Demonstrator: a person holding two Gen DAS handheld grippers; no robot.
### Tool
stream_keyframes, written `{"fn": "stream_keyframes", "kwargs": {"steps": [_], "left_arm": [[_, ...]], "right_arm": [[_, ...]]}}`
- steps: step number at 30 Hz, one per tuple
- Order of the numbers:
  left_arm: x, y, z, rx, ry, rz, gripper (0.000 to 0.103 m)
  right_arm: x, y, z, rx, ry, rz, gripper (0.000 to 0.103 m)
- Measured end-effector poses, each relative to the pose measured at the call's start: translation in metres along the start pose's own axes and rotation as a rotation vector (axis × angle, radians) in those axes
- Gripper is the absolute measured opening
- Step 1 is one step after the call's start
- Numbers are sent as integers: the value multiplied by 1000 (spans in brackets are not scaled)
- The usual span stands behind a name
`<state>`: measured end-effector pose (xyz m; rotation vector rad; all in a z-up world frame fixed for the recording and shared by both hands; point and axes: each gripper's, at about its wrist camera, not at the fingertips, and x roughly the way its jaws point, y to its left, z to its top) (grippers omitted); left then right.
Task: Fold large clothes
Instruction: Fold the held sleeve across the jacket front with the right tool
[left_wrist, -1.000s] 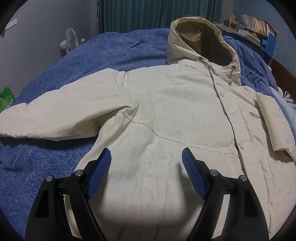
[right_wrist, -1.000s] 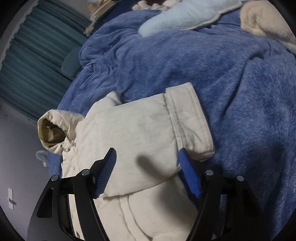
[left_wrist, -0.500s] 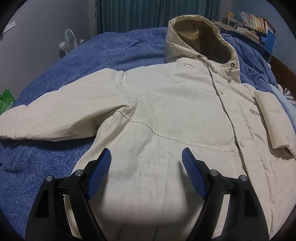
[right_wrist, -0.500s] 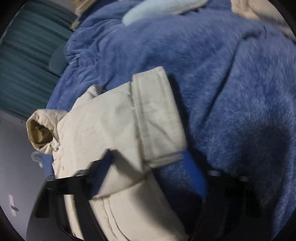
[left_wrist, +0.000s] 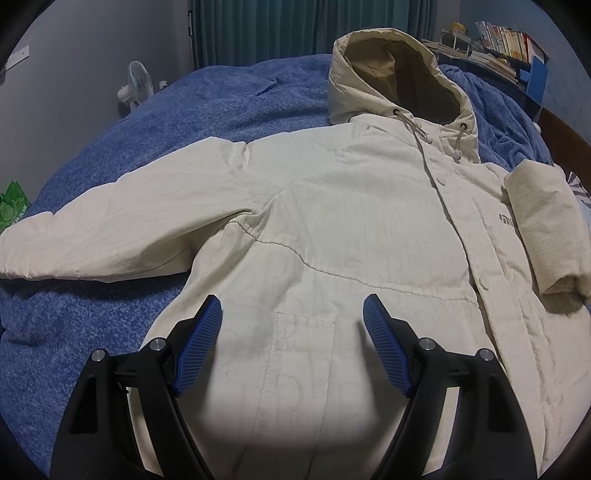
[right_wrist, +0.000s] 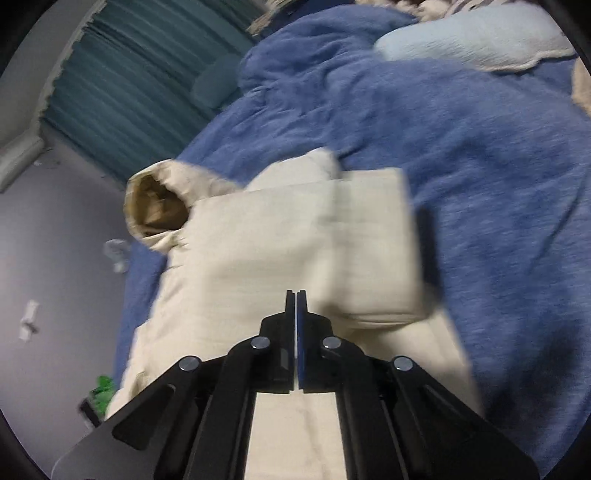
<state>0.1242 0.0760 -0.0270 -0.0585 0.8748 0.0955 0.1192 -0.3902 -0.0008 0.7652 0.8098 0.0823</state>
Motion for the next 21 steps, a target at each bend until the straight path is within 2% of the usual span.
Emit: {"fn": "stream_keyframes", "kwargs": {"steps": [2,3,5,7,9,10,13,18,19,21], "left_arm": [[1,-2,-1,9,0,6,75],[1,-2,-1,13,0,7,75],[1,-4,-2,22,-1,11,75],[0,-3,-2,21,-4,10,75],[-1,-2,-2,14,-3,5,75],[-1,-1,-2,11,-2,2,75],[1,-2,-1,12,4,4,75],[1,-6,-2,29,2,9,75],[1,-5,-2,29,1,8,75],[1,-4,-2,25,-1,6,75]], "right_arm": [[7,17,-7,-34,31,66,1],[12,25,-9,-58,43,73,1],[23,47,-19,-140,76,38,4],[20,55,-18,-175,35,-42,12],[9,47,-11,-159,-18,-91,62],[-1,38,-3,-140,-62,-140,69],[-14,8,12,-75,-106,-242,71],[-2,-58,22,155,-51,-220,72],[5,-70,21,220,-35,-146,72],[19,-74,15,294,3,25,58]]}}
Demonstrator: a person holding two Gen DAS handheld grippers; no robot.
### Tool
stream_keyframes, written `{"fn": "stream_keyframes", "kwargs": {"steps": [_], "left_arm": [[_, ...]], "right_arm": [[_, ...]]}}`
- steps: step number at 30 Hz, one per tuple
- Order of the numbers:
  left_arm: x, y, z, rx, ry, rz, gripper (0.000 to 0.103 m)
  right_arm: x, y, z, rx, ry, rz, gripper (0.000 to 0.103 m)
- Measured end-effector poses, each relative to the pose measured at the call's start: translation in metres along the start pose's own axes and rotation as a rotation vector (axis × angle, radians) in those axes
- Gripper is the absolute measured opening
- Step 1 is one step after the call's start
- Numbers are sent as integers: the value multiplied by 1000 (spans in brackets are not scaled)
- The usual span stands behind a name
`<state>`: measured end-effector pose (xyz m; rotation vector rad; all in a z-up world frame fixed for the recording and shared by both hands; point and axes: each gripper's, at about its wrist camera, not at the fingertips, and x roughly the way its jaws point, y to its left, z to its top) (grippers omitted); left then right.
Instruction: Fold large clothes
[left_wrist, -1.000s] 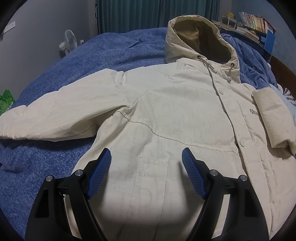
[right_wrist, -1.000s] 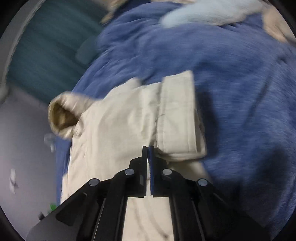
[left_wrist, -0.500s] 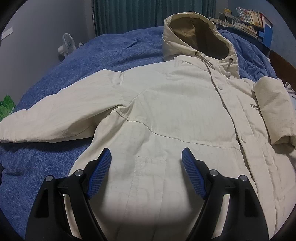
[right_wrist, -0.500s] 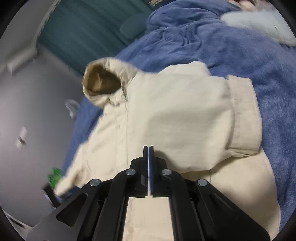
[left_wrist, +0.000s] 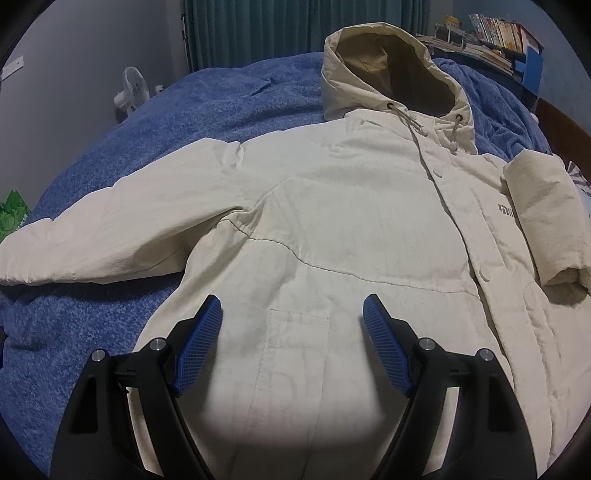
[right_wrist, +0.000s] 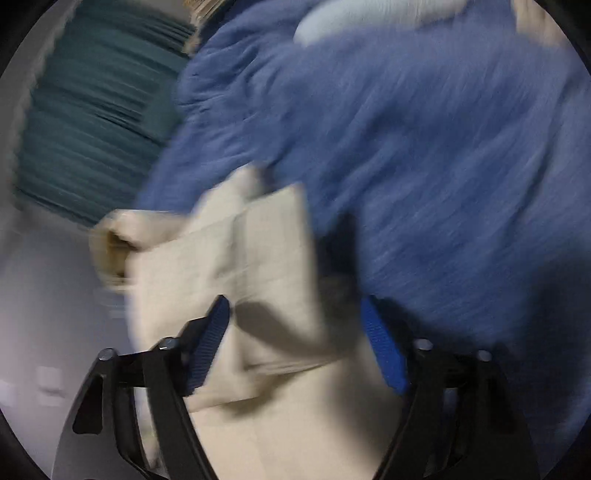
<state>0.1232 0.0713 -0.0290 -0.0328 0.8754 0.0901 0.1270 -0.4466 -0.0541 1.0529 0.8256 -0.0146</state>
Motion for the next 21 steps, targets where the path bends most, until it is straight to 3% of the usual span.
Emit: {"fn": "stream_keyframes", "kwargs": {"steps": [1,3,6,11,14,16,18,21], "left_arm": [[0,0,0,-3,0,-1,75],[0,1,0,-5,1,-2,75],[0,-1,0,0,1,2,75],[0,-1,-1,1,2,2,75],[0,-3,0,8,5,1,75],[0,-6,2,13,12,4,75],[-5,-12,6,-1,15,-11,75],[-24,-41,16,5,14,-103,75]], "right_arm": [[8,5,-5,0,33,40,51],[16,28,-15,-95,57,46,20],[26,68,-37,-229,95,89,17],[51,119,-78,-426,164,88,16],[73,134,-93,-495,236,87,20],[75,138,-101,-535,235,43,30],[72,143,-99,-531,214,30,54],[50,145,-90,-491,177,62,64]]}}
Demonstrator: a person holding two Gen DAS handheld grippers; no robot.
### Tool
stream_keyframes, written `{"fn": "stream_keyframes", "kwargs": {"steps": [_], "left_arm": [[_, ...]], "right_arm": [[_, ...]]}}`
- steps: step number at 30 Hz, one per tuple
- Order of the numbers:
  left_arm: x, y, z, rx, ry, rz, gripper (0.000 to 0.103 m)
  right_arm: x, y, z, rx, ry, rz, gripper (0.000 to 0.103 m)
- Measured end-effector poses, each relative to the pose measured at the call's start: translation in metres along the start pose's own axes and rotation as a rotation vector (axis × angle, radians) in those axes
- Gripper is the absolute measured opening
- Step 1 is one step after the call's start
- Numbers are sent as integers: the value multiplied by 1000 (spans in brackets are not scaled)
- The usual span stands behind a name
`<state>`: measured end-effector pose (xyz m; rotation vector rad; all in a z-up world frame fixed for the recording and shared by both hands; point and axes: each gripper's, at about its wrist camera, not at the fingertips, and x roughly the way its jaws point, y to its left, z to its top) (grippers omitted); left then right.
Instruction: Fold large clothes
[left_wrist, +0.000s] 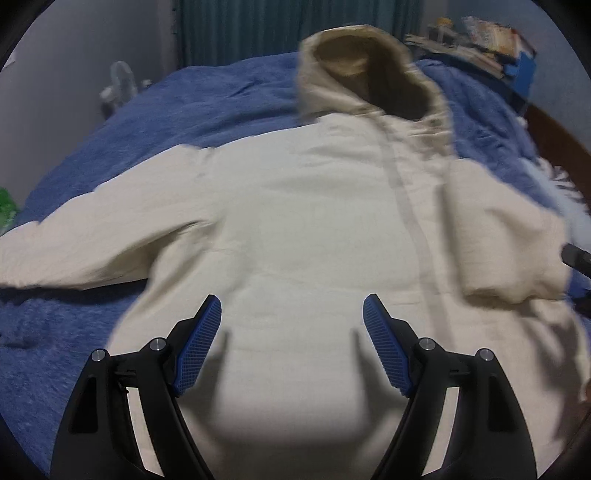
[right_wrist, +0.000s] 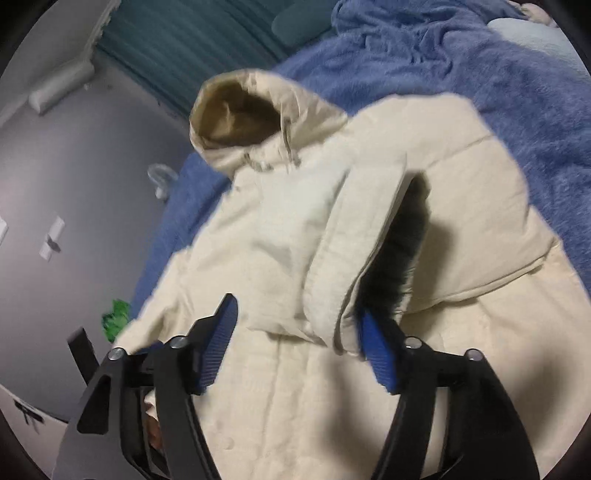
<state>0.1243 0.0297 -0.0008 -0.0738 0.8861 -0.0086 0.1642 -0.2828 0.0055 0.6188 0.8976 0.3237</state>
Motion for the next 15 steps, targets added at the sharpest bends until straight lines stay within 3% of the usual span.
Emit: {"fn": "stream_keyframes", "kwargs": {"steps": [1,3,8,12,15], "left_arm": [[-7,-15,2,21,-11,-29,75],[-16,-43,4,70,-20,-82,75],[-23,-139,-2,209,-20,-215,75],[-13,-211,-14,364,-42,-167,75],[-4,-238,-14,403,-47,-160,75]], "right_arm": [[-11,-1,4,12,-19,-7,64],[-31,-7,8,39,-41,-13,74],[-82,-24,20,82,-101,-18,74],[-113,-30,29,64,-163,-81,80],[-132,-41,32,78,-202,-104,80]]}}
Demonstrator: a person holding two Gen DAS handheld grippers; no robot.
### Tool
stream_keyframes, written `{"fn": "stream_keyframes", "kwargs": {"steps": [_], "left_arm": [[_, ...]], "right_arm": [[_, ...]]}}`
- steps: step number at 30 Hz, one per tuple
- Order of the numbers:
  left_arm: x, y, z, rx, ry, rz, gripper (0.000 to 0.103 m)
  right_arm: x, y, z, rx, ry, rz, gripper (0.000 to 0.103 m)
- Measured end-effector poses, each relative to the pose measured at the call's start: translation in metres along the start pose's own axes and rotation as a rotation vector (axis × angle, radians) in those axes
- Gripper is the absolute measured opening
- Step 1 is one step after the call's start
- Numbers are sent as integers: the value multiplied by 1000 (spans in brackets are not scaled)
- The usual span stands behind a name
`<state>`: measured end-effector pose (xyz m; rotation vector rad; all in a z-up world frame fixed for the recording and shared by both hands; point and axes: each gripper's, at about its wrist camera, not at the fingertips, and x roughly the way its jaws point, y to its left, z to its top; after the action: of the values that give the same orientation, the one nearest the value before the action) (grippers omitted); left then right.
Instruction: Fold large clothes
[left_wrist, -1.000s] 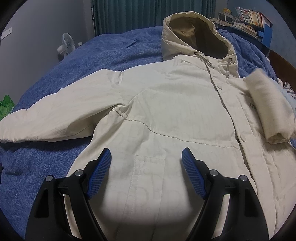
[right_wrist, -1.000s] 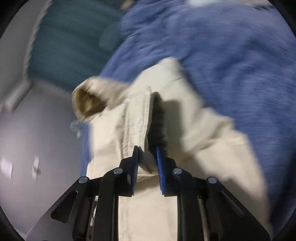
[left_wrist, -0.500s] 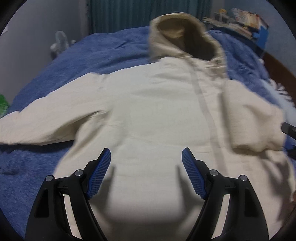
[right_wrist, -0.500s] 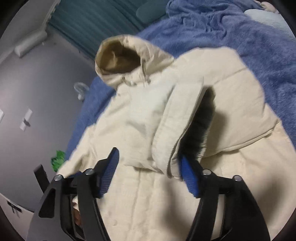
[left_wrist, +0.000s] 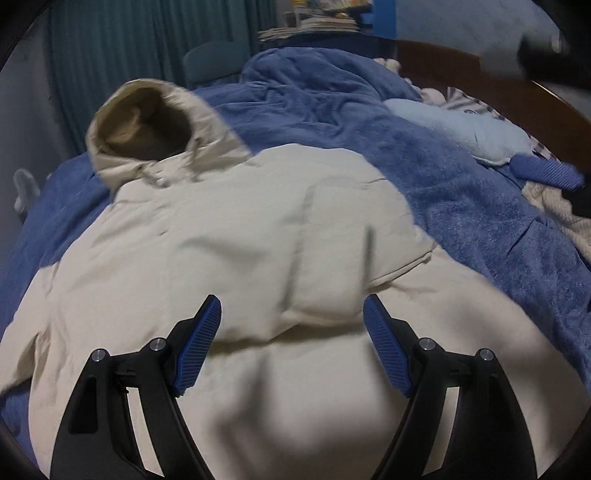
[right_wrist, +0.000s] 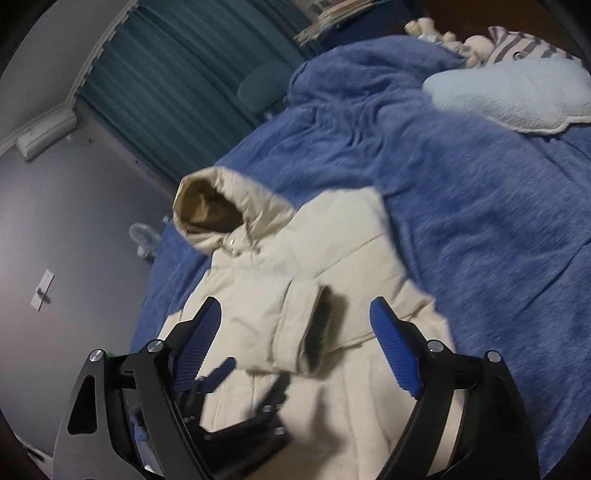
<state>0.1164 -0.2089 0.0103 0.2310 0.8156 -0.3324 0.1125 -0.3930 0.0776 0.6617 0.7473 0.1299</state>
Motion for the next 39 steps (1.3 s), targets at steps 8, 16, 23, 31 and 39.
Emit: {"fn": "stream_keyframes", "kwargs": {"steps": [8,16,23,31,39], "left_arm": [[45,-15,11,84,94,81,43],[-9,35,19,51,-25,67,10],[-39,123,7,-86,-9,58,9],[-53,223,-3,-316,-22,130,9],[-21,281,-30,-395,66,264,9]], "right_arm": [[-1,-21,14,80,-32,16,80],[18,-13,8,73,3,11,80],[44,6,-7,16,56,-22,80],[74,19,-26,-72,121,-95,80],[95,20,-40,-107,173,-129,80]]}}
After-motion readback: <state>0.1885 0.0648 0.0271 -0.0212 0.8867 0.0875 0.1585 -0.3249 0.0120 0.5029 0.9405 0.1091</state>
